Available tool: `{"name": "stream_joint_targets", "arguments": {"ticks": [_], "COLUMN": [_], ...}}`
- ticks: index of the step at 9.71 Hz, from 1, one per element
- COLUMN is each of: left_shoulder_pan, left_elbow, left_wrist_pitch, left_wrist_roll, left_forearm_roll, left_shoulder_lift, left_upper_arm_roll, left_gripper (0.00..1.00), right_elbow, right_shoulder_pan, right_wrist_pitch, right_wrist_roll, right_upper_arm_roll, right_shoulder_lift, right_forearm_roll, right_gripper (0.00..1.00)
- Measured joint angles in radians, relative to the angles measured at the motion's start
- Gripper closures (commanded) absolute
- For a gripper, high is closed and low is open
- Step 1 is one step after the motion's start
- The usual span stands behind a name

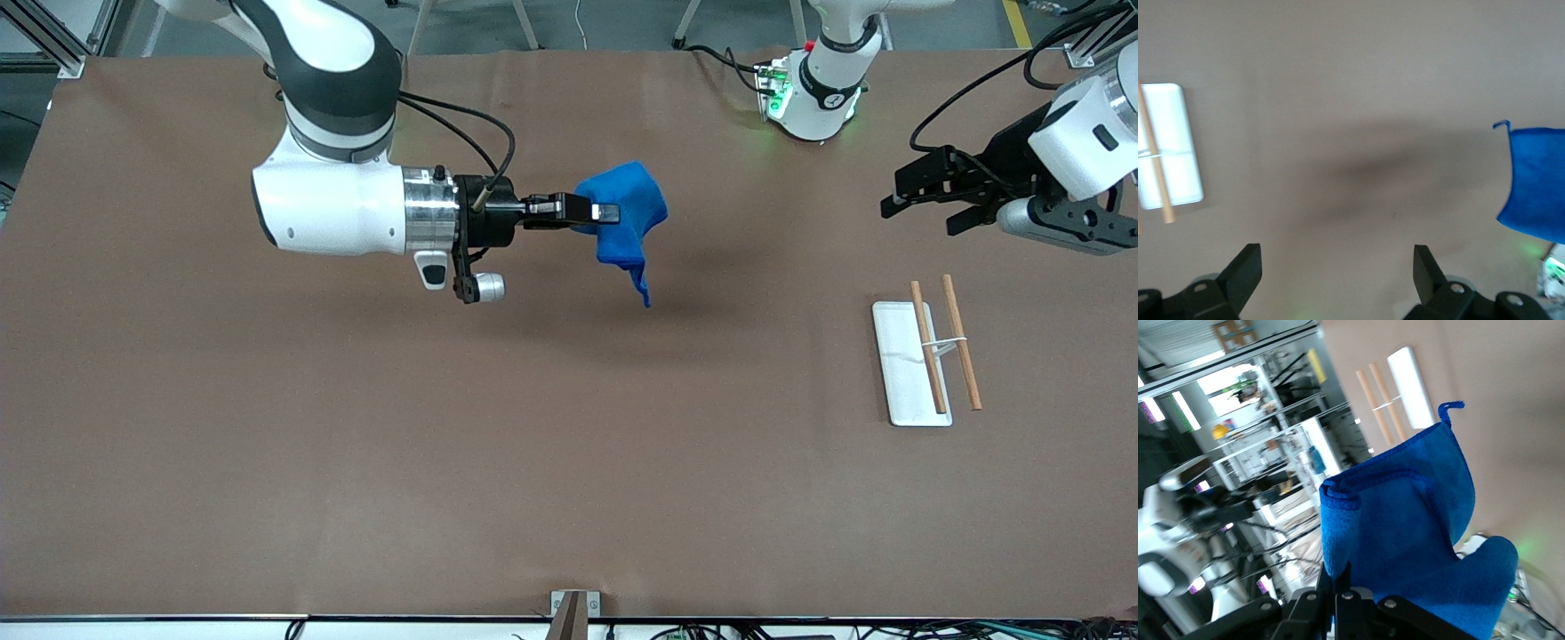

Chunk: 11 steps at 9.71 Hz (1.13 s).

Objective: Right arm passes towel to left arm to hang
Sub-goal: 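Hold the towel up while the left gripper reaches and grasps it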

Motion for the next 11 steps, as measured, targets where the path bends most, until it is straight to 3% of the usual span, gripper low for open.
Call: {"name": "stream_joint_targets", "arguments": {"ticks": [3, 5, 8, 11], "left_shoulder_pan": [0.019, 0.015, 0.003, -0.006], "left_elbow": [-0.114, -0.180, -0.265, -0.366], "left_wrist_pitch": [-0.002, -0.003, -0.001, 0.069], "left_wrist_roll": [0.113, 0.145, 0.248, 0.410], "left_forearm_roll": [-0.244, -0.408, -0.665, -0.864], "left_shoulder_lift": [0.007, 0.031, 0.116, 0.144], "left_upper_arm_roll": [0.002, -0.002, -0.015, -0.071], "left_gripper": [0.01, 0.05, 0.06, 0.07], "right_elbow": [-0.086, -0.119, -0.121, -0.123], "right_shoulder_pan": [0.002, 0.007, 0.018, 0.030], "right_wrist_pitch": [-0.001, -0.002, -0.002, -0.001], "right_wrist_roll": [-0.321, -0.430, -0.470, -0.479], "right_upper_arm_roll": [0.002, 0.018, 0.048, 0.051], "right_shoulder_lift": [0.012, 0.013, 0.013, 0.013], "right_forearm_roll": [0.315, 0.454, 0.562, 0.579], "right_gripper": [1.00, 1.00, 1.00, 1.00]}}
